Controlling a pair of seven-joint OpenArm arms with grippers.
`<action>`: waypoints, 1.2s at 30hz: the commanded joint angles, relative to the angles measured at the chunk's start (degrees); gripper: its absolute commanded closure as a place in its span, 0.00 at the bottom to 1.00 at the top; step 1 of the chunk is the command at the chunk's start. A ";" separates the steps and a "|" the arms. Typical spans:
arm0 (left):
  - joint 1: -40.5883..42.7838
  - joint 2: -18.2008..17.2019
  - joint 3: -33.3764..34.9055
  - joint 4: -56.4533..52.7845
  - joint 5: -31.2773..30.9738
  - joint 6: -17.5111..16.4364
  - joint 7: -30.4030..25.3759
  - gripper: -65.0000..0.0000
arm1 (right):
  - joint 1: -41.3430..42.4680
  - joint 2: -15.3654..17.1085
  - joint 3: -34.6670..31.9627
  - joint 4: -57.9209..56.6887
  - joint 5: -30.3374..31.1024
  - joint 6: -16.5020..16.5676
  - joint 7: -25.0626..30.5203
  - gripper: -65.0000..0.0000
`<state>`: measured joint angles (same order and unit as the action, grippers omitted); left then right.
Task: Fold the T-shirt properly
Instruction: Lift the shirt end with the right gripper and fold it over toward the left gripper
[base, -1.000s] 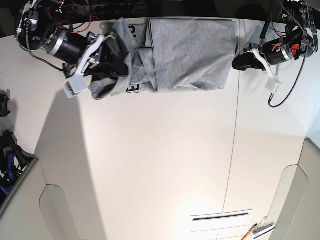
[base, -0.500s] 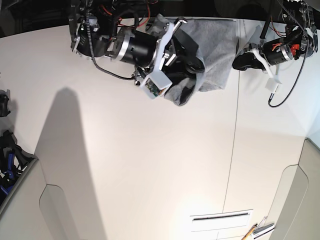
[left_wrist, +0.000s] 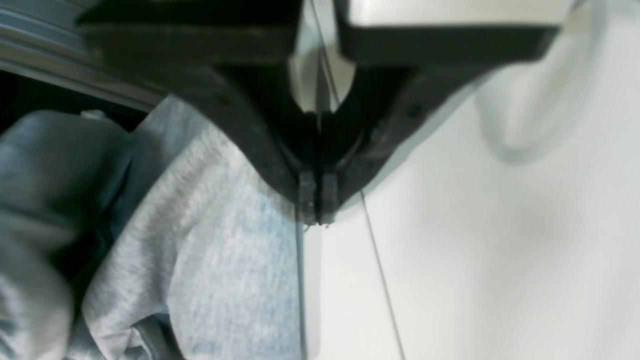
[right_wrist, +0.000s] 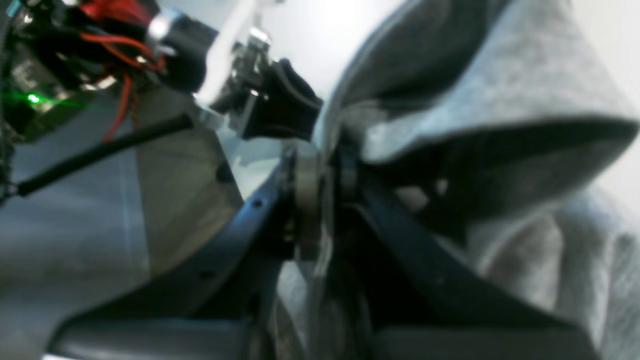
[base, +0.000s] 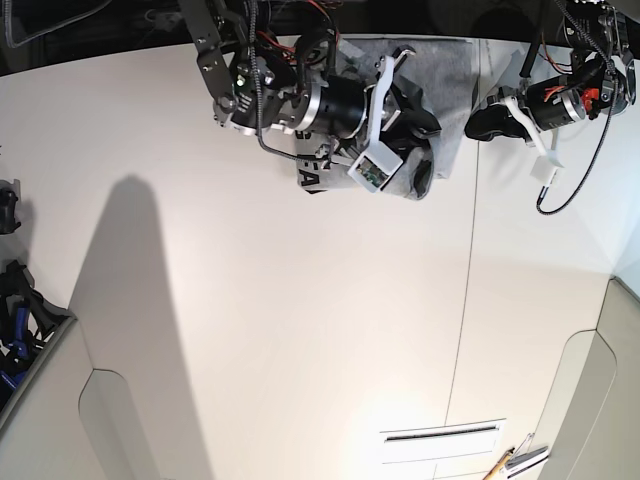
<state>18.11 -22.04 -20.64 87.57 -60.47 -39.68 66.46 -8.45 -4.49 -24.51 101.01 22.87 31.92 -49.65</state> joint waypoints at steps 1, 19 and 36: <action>-0.11 -0.63 -0.26 0.44 -0.13 0.02 0.20 1.00 | 1.40 -1.01 -0.52 -0.61 1.07 0.24 1.46 1.00; -0.15 0.46 -0.26 0.44 -0.17 0.02 0.17 1.00 | 6.21 -4.22 -1.14 -6.62 11.32 0.28 1.64 0.65; -0.20 0.09 -0.74 0.57 -1.05 -0.02 -0.13 1.00 | 15.91 -4.13 1.16 -0.83 2.75 0.81 -9.60 0.65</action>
<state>18.11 -20.95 -20.86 87.57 -61.14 -39.68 66.41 6.44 -7.81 -23.35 99.15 24.60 32.38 -60.95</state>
